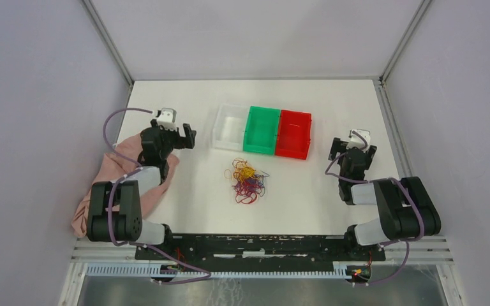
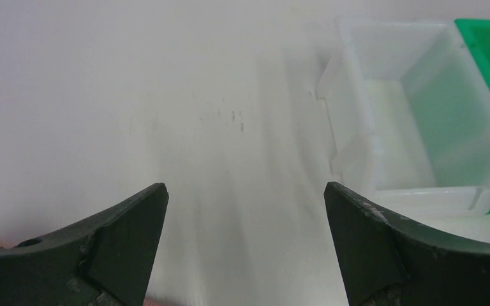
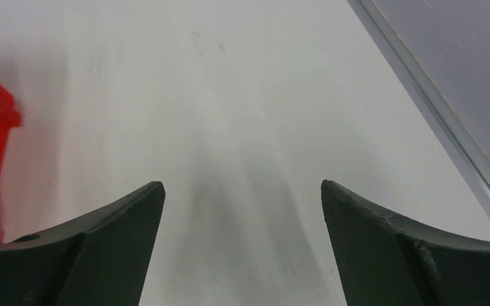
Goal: Untangle the cables
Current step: Move the cable to the center of the board.
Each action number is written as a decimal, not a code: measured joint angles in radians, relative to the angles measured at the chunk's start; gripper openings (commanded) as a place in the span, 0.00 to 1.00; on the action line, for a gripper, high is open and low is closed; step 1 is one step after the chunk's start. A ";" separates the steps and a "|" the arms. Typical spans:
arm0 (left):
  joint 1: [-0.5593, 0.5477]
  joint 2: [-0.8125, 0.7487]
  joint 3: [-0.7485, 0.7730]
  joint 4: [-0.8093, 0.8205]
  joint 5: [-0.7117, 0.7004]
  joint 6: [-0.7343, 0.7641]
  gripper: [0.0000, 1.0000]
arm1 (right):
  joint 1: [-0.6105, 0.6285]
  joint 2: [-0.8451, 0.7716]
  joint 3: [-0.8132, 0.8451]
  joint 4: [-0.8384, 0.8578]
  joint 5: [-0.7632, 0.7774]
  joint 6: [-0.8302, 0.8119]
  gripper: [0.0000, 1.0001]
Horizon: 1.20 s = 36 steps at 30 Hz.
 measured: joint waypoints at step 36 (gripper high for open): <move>-0.047 -0.106 0.488 -1.262 0.491 0.317 0.99 | 0.623 -0.052 0.702 -1.086 -0.421 0.327 0.74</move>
